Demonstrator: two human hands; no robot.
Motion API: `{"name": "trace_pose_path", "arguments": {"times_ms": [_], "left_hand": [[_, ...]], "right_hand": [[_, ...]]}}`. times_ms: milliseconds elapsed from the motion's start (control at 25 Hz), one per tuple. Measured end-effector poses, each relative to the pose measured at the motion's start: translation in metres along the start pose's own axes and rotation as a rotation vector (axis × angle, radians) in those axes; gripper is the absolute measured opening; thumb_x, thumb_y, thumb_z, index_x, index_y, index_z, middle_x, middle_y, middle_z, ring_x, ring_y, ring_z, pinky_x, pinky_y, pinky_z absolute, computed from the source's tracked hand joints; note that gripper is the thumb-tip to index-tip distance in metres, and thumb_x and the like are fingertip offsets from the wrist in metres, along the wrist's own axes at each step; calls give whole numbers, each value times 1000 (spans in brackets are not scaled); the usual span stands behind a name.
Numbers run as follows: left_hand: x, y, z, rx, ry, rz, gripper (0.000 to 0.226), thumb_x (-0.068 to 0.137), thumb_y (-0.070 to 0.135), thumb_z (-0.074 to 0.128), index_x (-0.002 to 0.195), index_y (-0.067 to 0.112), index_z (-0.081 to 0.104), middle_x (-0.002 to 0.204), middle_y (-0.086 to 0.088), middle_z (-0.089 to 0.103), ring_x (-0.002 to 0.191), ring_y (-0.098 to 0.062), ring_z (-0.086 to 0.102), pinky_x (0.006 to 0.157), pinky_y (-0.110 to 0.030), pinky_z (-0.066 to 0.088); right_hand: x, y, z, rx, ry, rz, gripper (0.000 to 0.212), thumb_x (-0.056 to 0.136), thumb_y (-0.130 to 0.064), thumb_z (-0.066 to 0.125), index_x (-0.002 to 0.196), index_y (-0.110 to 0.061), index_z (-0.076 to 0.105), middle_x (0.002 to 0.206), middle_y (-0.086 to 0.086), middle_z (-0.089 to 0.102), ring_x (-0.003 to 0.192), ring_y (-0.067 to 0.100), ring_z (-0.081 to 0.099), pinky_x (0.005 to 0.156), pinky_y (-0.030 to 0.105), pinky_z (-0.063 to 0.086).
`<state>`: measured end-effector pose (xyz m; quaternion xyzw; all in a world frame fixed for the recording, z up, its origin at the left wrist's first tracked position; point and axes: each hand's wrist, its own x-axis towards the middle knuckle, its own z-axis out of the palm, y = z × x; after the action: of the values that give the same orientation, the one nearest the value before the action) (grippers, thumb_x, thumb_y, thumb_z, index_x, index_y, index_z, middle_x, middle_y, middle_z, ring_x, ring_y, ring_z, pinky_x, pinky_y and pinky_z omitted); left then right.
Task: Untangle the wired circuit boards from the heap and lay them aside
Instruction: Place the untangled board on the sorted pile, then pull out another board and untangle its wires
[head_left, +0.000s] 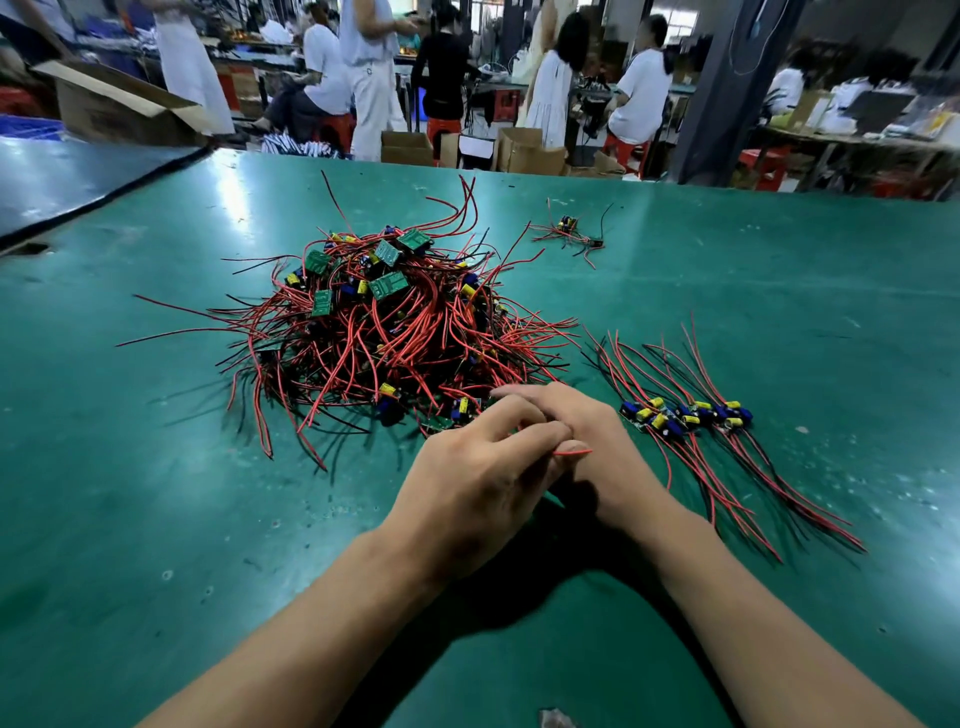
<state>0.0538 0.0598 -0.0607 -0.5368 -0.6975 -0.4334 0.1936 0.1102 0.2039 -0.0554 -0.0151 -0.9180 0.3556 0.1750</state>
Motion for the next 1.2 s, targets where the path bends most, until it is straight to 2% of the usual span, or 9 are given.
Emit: {"name": "trace_pose_path", "arguments": {"times_ms": [120, 200, 280, 400, 520, 760, 960, 1080, 1200], "left_hand": [[-2, -1, 1, 7, 44, -42, 29, 97, 37, 55, 105, 16, 73, 102, -2, 59, 76, -16, 63, 64, -35, 54], [0, -3, 0, -48, 97, -112, 29, 93, 40, 60, 107, 17, 71, 102, 0, 53, 75, -6, 56, 70, -24, 50], [4, -9, -4, -100, 195, -209, 28, 93, 43, 57, 97, 17, 67, 95, 2, 52, 67, -3, 51, 67, -15, 42], [7, -26, -14, -77, 294, -450, 33, 99, 39, 45, 77, 17, 55, 69, 7, 54, 61, -8, 51, 60, -28, 42], [3, -37, -19, 144, 99, -607, 8, 88, 22, 60, 94, 17, 63, 80, 2, 66, 69, -20, 59, 65, -37, 51], [2, -32, -19, 273, -22, -484, 47, 79, 22, 66, 125, 22, 57, 112, 0, 66, 96, -28, 63, 79, -43, 53], [2, -29, -18, 210, 56, -373, 30, 84, 25, 72, 113, 19, 65, 98, -2, 75, 90, -27, 71, 72, -42, 55], [5, -23, -20, 234, 170, -238, 25, 82, 25, 76, 103, 14, 69, 88, 1, 76, 75, -22, 72, 59, -36, 56], [5, -18, -20, 303, 207, -142, 22, 78, 25, 76, 94, 11, 69, 69, 3, 67, 59, -19, 61, 48, -30, 44]], "right_hand": [[1, -1, 7, -85, 55, -53, 23, 86, -36, 53, 92, -26, 74, 83, -6, 58, 78, 3, 54, 74, 18, 45], [2, 1, 10, 26, 121, 5, 12, 93, -20, 64, 94, -14, 75, 87, 0, 66, 82, 13, 63, 77, 28, 51], [2, 0, 9, 187, 131, 76, 10, 91, -12, 73, 100, -12, 78, 92, 5, 71, 84, 12, 66, 78, 28, 51], [1, 2, 10, 143, 113, 106, 25, 84, -22, 81, 108, -15, 78, 96, 0, 73, 84, -1, 63, 81, 15, 44], [1, 4, 9, 70, 80, 123, 37, 81, -30, 84, 116, -20, 76, 100, -6, 70, 93, -2, 62, 84, 8, 41], [1, 4, 16, 16, 55, 97, 40, 84, -32, 81, 122, -22, 73, 96, -11, 63, 93, 5, 61, 84, 12, 41], [2, 1, 14, 59, 64, 150, 34, 89, -26, 75, 123, -20, 72, 108, -4, 71, 99, 6, 63, 92, 18, 46], [3, -4, 9, 371, 55, 225, 25, 91, -22, 74, 113, -31, 71, 94, -12, 73, 84, 0, 63, 80, 14, 48], [3, -10, 6, 682, 39, 189, 24, 91, -18, 72, 114, -24, 73, 100, 3, 77, 91, 8, 66, 85, 22, 52]]}}
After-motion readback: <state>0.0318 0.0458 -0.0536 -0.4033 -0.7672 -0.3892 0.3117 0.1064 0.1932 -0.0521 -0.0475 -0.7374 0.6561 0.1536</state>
